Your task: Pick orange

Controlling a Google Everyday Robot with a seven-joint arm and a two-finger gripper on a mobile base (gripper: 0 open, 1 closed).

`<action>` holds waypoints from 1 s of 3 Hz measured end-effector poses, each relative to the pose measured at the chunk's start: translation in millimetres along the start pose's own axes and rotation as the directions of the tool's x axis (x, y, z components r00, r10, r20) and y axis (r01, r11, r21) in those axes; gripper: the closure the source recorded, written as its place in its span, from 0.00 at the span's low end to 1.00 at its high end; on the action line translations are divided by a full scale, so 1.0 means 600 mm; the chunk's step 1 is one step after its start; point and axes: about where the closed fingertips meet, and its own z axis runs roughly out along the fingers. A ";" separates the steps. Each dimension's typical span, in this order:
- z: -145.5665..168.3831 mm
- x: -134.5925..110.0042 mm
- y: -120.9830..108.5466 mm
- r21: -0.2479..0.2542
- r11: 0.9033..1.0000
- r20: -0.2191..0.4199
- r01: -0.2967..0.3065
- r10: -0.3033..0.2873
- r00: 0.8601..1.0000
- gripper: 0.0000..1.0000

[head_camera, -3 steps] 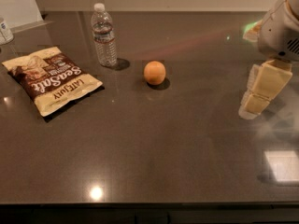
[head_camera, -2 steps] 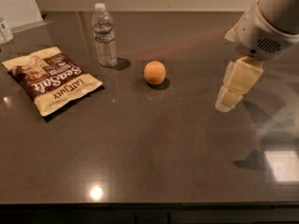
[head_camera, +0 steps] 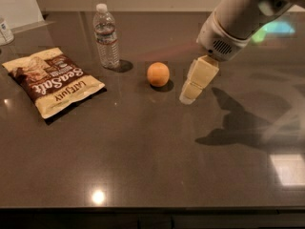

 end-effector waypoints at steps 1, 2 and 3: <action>0.052 -0.039 -0.016 -0.030 1.000 0.040 -0.010 0.011 0.999 0.00; 0.092 -0.076 -0.031 -0.059 0.998 0.076 -0.029 0.033 0.997 0.00; 0.131 -0.102 -0.041 -0.072 0.996 0.087 -0.043 0.049 0.995 0.00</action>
Offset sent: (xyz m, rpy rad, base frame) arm 0.0729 0.0809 -0.0410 0.1585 0.0627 0.0032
